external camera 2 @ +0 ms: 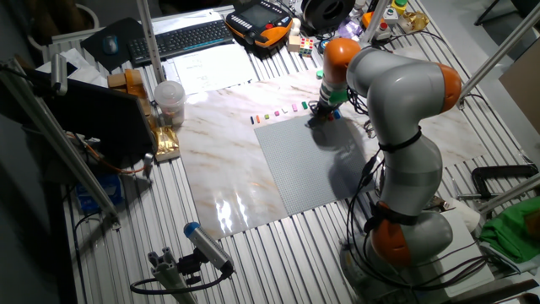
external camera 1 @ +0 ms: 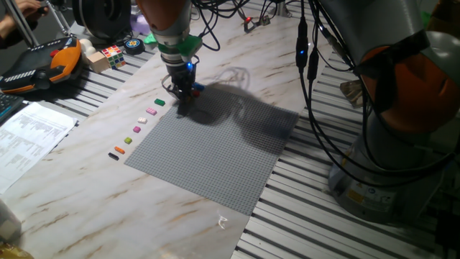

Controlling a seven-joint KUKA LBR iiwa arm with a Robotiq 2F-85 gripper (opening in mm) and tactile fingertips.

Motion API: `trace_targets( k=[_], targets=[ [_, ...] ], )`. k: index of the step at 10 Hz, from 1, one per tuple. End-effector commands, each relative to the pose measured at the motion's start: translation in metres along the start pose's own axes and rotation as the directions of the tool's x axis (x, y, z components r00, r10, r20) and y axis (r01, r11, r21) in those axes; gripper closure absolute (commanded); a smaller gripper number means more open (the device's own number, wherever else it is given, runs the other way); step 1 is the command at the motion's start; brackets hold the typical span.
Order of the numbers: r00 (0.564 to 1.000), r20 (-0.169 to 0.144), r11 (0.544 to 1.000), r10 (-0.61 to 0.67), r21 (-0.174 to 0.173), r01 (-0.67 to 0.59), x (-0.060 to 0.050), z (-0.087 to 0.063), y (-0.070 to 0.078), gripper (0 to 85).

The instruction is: Build with small Lego blocks

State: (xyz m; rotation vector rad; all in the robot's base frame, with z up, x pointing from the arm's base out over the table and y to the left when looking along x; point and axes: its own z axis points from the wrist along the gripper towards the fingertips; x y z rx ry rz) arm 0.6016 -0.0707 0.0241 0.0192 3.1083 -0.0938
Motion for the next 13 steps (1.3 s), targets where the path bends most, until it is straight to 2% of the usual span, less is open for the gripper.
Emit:
trace_targets(
  k=[1,9,13],
  targets=[
    [1.0,0.0,1.0,0.002,0.001,-0.002,-0.001,-0.001,-0.001,56.7],
    [1.0,0.0,1.0,0.003,-0.002,-0.003,-0.001,-0.003,0.001,53.3],
    [1.0,-0.006,1.0,0.011,0.006,-0.011,-0.004,-0.016,0.005,53.7]
  ],
)
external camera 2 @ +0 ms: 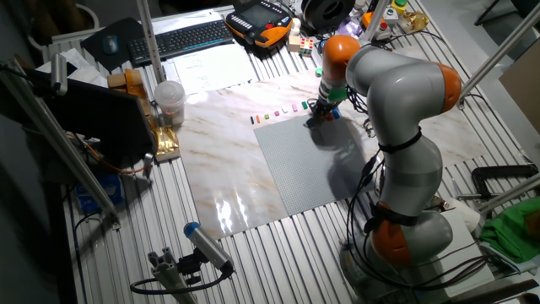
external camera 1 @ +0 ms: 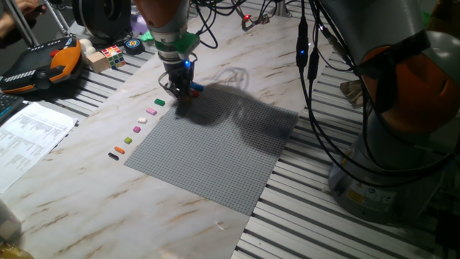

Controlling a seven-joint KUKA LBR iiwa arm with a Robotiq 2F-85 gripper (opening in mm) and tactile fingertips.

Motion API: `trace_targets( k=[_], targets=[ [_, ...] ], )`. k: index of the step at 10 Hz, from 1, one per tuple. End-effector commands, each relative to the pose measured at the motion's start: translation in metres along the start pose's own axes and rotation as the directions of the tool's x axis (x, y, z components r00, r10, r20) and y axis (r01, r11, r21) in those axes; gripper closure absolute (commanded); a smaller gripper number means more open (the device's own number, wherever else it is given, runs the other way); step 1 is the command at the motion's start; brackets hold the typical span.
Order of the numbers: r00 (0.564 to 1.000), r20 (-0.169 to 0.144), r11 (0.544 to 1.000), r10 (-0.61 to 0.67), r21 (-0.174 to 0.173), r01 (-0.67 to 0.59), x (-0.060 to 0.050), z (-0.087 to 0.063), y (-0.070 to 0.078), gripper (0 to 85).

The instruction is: Build with small Lego blocks

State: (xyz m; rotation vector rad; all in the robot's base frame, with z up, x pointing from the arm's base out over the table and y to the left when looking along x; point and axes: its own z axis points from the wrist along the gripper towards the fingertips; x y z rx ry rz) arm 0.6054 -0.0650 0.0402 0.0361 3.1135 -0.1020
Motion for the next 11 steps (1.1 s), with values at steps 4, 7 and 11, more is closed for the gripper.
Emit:
trace_targets(
  k=[4,7,11],
  targets=[
    [1.0,-0.008,1.0,-0.003,-0.006,0.003,-0.0028,-0.0043,0.0066,77.7],
    [1.0,-0.005,1.0,-0.007,-0.007,0.007,-0.0034,-0.004,0.0063,84.3],
    [1.0,-0.008,1.0,-0.01,-0.018,0.01,-0.0022,0.0018,0.0041,84.3]
  ],
)
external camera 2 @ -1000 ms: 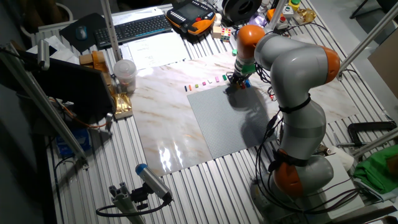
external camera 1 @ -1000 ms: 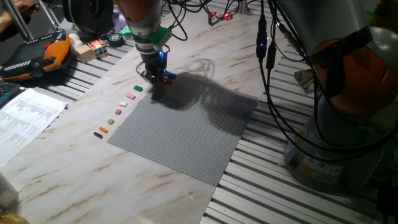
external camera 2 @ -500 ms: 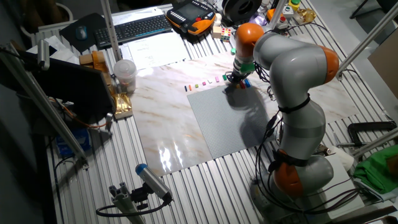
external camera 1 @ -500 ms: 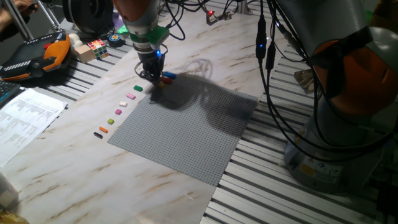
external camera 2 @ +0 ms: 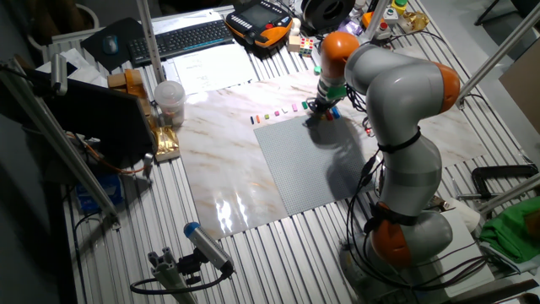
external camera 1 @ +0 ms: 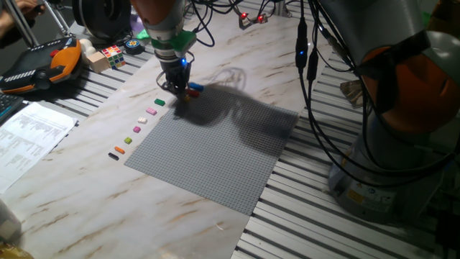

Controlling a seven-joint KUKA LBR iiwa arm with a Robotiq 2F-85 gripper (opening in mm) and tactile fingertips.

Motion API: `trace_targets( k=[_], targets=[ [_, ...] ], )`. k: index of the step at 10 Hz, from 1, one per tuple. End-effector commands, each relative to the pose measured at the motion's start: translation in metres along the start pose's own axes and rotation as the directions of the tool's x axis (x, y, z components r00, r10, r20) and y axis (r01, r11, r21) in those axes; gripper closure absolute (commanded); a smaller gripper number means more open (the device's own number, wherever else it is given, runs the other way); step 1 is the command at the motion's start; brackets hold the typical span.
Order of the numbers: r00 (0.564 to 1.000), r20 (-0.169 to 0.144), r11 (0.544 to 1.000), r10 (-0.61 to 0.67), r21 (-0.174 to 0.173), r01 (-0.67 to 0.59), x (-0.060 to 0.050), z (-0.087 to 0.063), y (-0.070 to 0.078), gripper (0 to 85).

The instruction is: Build with small Lego blocks

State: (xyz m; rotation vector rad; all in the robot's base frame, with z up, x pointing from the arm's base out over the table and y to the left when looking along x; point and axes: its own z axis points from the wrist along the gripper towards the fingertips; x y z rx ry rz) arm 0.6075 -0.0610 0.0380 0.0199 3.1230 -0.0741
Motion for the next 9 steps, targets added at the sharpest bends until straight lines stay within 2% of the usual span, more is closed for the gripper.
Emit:
trace_targets(
  k=[1,9],
  targets=[
    [1.0,0.0,1.0,-0.001,0.0,0.001,0.0002,0.0007,-0.0002,84.3],
    [1.0,0.005,1.0,-0.006,-0.003,0.006,0.0019,0.0076,-0.0012,84.3]
  ],
)
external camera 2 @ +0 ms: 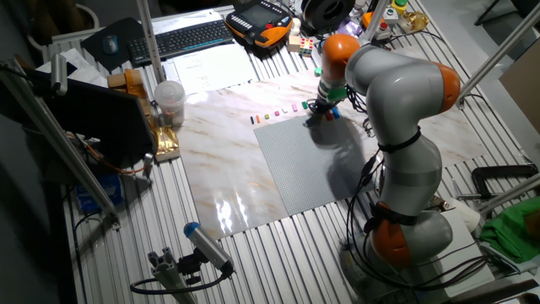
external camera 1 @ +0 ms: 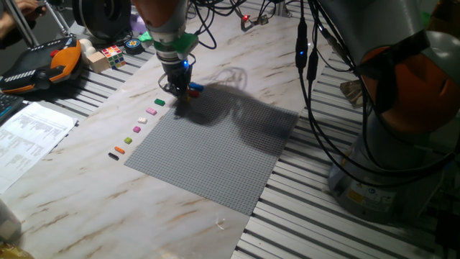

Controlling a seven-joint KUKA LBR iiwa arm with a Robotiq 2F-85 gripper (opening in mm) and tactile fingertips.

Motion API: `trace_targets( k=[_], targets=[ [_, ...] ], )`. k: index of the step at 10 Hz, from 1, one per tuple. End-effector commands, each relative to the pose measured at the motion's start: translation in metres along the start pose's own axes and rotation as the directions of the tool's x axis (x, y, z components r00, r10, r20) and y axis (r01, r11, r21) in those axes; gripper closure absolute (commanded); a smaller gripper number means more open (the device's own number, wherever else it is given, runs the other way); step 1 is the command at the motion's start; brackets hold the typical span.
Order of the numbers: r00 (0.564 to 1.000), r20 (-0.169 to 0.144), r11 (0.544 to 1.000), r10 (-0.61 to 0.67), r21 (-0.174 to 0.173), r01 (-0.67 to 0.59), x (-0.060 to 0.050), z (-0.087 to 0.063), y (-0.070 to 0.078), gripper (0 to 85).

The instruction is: Build with small Lego blocks

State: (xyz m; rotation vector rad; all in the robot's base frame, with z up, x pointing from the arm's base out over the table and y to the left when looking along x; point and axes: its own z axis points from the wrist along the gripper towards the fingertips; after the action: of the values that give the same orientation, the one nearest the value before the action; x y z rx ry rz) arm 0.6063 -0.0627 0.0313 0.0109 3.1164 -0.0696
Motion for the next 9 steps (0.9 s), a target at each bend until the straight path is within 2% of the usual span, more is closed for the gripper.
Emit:
trace_targets(
  k=[1,6,9],
  targets=[
    [1.0,0.001,1.0,0.0,0.0,0.0,0.0014,0.0016,0.0008,84.3],
    [1.0,0.01,1.0,0.014,-0.004,-0.014,0.0052,0.0049,0.0011,84.3],
    [1.0,0.001,1.0,0.015,-0.002,-0.015,0.0032,-0.001,0.0001,84.3]
  ],
)
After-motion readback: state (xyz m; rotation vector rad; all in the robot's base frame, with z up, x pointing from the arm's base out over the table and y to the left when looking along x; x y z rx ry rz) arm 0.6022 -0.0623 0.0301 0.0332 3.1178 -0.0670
